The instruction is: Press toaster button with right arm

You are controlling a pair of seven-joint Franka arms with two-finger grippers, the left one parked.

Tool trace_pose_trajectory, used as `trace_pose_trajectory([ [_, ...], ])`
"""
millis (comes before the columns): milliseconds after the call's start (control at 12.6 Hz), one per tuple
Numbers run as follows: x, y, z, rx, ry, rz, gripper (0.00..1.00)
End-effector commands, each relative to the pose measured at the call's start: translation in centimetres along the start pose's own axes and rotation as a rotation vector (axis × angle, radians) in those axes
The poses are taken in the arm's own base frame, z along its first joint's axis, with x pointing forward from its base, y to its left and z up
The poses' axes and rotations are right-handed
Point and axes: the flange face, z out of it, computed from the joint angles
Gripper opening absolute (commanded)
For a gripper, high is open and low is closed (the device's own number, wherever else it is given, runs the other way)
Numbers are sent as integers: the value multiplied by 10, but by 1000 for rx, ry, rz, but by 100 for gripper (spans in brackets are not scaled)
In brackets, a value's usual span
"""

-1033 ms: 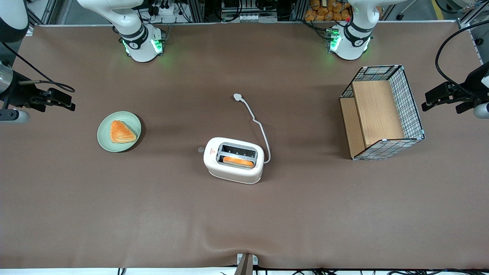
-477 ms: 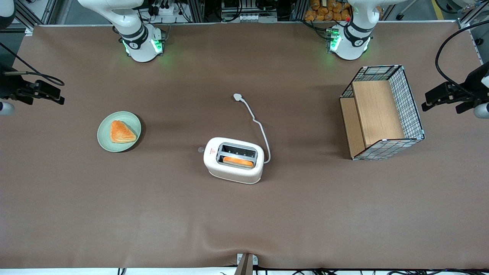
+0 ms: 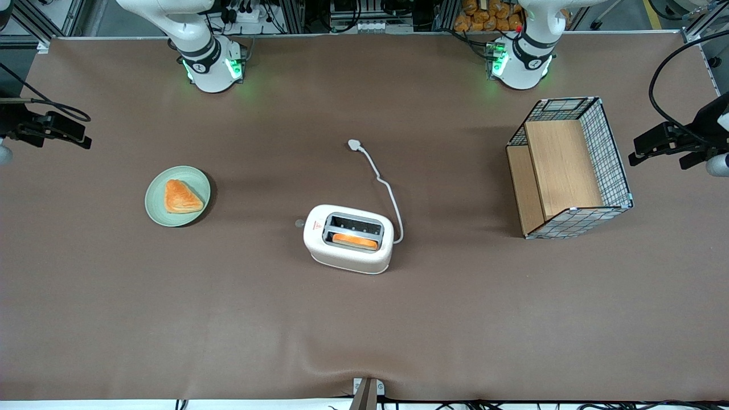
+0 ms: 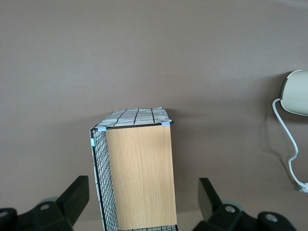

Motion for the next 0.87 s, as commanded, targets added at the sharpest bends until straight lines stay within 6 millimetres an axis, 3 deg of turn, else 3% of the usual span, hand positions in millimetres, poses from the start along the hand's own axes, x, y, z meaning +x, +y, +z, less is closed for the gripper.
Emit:
trace_pose_trajectory([
  [0, -4, 0, -8, -27, -8, 10, 100],
  [795, -1, 10, -12, -26, 9, 23, 100],
])
